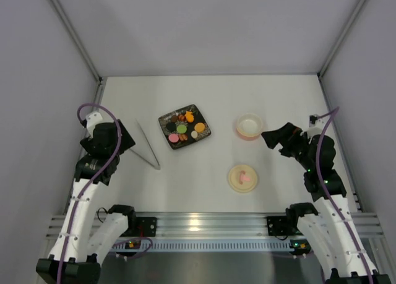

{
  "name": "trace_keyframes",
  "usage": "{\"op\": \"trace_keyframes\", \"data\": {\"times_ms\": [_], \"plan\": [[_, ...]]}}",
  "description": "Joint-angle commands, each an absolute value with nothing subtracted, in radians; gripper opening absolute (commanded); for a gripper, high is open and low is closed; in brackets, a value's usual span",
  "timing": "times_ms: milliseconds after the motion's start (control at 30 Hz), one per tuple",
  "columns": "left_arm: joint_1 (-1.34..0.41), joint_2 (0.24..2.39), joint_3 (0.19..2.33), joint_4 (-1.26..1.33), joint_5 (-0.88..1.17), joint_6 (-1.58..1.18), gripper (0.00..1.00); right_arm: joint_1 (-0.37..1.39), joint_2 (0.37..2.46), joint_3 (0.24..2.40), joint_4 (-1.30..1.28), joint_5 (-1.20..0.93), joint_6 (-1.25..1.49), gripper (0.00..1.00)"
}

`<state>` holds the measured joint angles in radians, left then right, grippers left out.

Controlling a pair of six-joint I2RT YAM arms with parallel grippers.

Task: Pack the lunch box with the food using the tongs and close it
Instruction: Pick up the clamp at the center of the board.

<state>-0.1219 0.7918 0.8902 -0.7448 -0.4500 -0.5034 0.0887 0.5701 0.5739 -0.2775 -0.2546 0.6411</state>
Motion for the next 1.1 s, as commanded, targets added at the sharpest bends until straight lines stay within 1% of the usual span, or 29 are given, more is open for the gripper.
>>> {"op": "trace_keyframes", "data": {"times_ms": [0,167,267,567,1067], "plan": [[-0.117,0.778,0.888,-0.724,-0.515,-0.563,0.99,0.072,0.595,0.604,-0.265,-0.245,0.647,0.99],[-0.117,0.795,0.842,-0.710,-0.462,-0.643,0.99,0.072,0.589,0.623,-0.290,-0.215,0.650,1.00],[-0.117,0.843,0.806,-0.683,-0.410,-0.687,0.99,0.072,0.575,0.624,-0.307,-0.163,0.663,0.99],[-0.117,0.975,0.712,-0.546,-0.387,-0.822,0.99,0.074,0.591,0.611,-0.288,-0.205,0.650,1.00],[-0.120,1.193,0.664,-0.328,-0.351,-0.827,0.99,0.072,0.609,0.569,-0.247,-0.229,0.641,1.00]]}}
